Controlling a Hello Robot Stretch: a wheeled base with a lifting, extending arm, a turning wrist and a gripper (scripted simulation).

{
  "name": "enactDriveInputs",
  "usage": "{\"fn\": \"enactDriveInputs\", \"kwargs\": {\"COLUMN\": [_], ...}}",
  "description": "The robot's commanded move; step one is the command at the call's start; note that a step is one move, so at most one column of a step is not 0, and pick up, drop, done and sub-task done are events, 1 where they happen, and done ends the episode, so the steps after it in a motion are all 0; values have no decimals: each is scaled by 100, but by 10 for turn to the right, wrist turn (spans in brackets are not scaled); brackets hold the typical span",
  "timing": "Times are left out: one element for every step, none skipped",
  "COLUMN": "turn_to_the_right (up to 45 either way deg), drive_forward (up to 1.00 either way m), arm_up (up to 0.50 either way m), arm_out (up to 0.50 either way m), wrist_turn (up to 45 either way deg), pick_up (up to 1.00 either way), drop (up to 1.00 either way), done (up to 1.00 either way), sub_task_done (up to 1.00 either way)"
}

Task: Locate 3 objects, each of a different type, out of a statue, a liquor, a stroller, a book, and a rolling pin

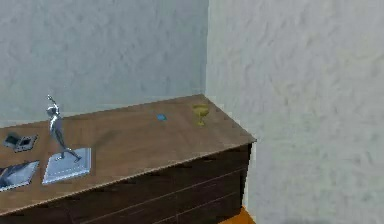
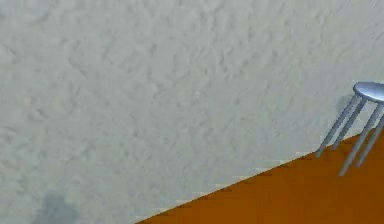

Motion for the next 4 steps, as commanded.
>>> {"fn": "enactDriveInputs", "kwargs": {"turn_to_the_right": [-360, 0, 120, 0], "drive_forward": [0, 0, 0, 15], "arm_up": [0, 0, 0, 0], "arm_out": [0, 0, 0, 0], "wrist_turn": [0, 0, 0, 0], "pick_up": [0, 0, 0, 0], "drop": [0, 0, 0, 0], "done": [0, 0, 0, 0], "sub_task_done": [0, 100, 0, 0]}}
